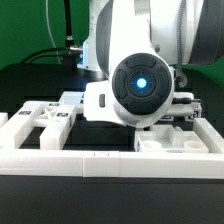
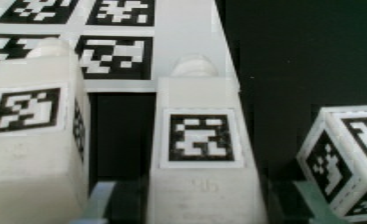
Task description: Assemble chair
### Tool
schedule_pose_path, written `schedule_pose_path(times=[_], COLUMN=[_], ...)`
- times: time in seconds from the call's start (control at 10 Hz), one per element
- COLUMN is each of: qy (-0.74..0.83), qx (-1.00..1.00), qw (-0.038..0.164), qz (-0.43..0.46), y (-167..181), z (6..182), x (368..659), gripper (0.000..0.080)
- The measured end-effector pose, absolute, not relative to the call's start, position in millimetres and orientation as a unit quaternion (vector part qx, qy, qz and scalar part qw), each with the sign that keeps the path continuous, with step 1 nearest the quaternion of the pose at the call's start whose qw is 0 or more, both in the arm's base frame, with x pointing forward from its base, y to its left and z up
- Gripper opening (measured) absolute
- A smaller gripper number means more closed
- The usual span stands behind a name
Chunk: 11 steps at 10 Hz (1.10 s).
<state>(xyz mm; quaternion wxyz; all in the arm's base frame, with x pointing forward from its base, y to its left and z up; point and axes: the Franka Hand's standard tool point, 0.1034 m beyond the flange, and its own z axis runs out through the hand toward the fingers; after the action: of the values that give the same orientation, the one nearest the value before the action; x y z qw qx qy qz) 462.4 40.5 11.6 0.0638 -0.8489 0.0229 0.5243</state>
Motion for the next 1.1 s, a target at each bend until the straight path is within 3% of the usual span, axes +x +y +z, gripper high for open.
schedule_pose_path(times=[0.3,0.6,0.7,1.1], qy=[0.015,-0.001,-0.006,-0.001], qx=[-0.853,-0.852,-0.859,-0.900], qw=[0.069,0.076,0.080,0.077], qz=[0.517,0.518,0.506,0.428], y=[41,43,41,42], z=[22.0,77.6,84.3,79.5], x=[470,493,501,521], gripper=[0.0285,0.0285,0.0285,0.0285])
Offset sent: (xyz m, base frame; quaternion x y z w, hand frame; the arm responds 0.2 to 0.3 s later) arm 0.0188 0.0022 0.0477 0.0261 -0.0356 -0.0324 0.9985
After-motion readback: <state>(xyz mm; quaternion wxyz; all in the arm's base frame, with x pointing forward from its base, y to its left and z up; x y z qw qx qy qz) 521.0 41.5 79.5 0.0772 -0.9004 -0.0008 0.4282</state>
